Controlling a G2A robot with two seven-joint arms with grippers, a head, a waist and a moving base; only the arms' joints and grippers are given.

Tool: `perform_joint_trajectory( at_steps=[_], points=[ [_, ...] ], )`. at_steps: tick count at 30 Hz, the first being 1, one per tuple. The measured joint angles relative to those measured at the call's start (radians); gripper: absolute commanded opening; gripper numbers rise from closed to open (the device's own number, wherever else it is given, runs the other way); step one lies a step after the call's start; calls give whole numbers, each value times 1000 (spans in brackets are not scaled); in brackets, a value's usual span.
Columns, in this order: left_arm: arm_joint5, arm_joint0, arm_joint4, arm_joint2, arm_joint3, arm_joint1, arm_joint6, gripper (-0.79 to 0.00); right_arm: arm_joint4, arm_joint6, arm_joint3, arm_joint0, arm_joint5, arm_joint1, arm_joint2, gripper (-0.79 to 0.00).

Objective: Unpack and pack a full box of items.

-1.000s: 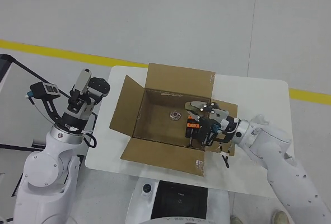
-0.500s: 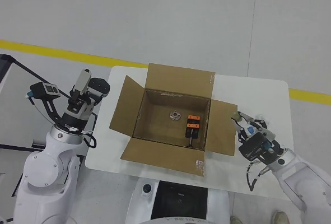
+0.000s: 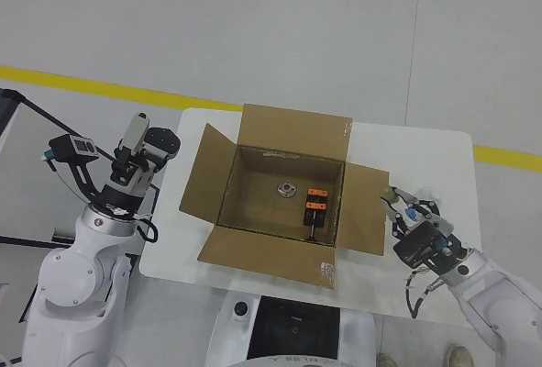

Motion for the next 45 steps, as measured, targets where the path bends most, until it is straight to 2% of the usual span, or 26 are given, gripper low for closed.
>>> perform_joint_trajectory(
  at_steps=[8, 14, 19, 23, 33, 45],
  points=[
    [0, 0, 0, 0, 0, 0, 0, 0, 141, -49, 18, -117, 60, -8, 186, -785],
    [0, 0, 0, 0, 0, 0, 0, 0, 361, -39, 98, -201, 120, -26, 328, -785],
    [0, 0, 0, 0, 0, 0, 0, 0, 548, 8, 218, -206, 91, -33, 399, -785],
    [0, 0, 0, 0, 0, 0, 0, 0, 588, 51, 313, -173, 69, -35, 380, -785],
    [0, 0, 0, 0, 0, 0, 0, 0, 547, 147, 613, 16, 66, -41, 200, -785],
    [0, 0, 0, 0, 0, 0, 0, 0, 481, 201, 819, 177, 70, -50, 74, -785]
  ],
)
